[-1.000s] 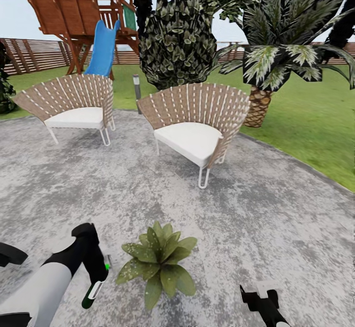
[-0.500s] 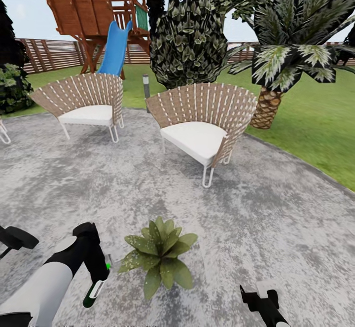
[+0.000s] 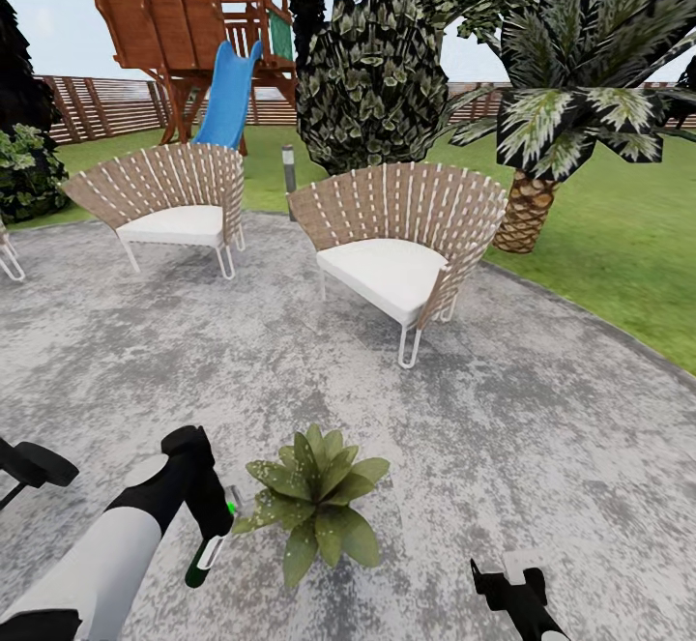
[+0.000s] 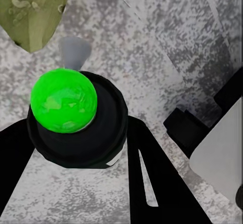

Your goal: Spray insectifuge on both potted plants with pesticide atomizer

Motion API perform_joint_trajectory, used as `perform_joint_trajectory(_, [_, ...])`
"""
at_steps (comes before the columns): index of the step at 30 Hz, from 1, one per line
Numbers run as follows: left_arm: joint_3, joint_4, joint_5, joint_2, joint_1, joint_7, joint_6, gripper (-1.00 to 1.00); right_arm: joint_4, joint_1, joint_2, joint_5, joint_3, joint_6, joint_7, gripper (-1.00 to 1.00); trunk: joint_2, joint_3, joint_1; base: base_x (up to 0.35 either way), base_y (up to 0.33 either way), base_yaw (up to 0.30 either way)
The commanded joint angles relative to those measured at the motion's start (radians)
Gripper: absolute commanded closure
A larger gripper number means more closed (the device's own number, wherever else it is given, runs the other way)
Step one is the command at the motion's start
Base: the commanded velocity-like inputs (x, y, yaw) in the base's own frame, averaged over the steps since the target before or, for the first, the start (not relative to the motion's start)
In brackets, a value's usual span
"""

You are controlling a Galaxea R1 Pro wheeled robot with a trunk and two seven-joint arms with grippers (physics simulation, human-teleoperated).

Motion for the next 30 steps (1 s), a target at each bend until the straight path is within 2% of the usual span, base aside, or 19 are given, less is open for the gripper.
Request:
perform_joint_trajectory(1, [0.002,-0.001,-0.006,0.001,-0.001,-0.021,0.01,1.0,0.001,-0.001,0.0,0.011,-0.007,-0.003,-0.003,-1.0,0.0,-0.001,0.0,0.039,-0.006,0.0])
perform_joint_trajectory(3, [0.001,-0.001,-0.009,0.003,-0.02,-0.085,0.007,1.0,0.001,-0.001,0.0,0.011,-0.007,-0.003,-0.003,-1.0,0.0,-0.001,0.0,0.197,-0.125,0.0])
perform_joint_trajectory(8, [0.001,-0.002,-0.01,0.003,-0.024,-0.095,0.009,1.0,0.001,-0.001,0.0,0.011,-0.007,-0.003,-0.003,-1.0,0.0,-0.001,0.0,0.232,-0.16,0.0])
perform_joint_trajectory(14, [0.0,-0.003,-0.01,0.005,-0.021,-0.094,0.009,1.0,0.001,-0.001,0.0,0.011,-0.007,-0.003,-0.003,-1.0,0.0,-0.001,0.0,-0.062,-0.2,0.0])
perform_joint_trajectory(19, [0.0,-0.003,-0.01,0.008,-0.015,-0.091,0.009,1.0,0.001,-0.001,0.0,0.011,-0.007,-0.003,-0.003,-1.0,0.0,-0.001,0.0,-0.035,-0.031,0.022])
perform_joint_trajectory(27, [-0.001,0.009,-0.013,0.012,-0.004,-0.079,0.006,1.0,0.002,-0.001,0.001,0.011,-0.007,-0.003,-0.003,-1.0,0.0,-0.001,0.0,-0.001,-0.001,0.247])
perform_joint_trajectory(30, [0.004,0.013,-0.01,0.014,0.006,-0.024,0.008,1.0,0.002,-0.001,0.002,0.012,-0.007,-0.003,-0.003,-1.0,0.0,-0.001,0.0,0.0,0.0,0.278])
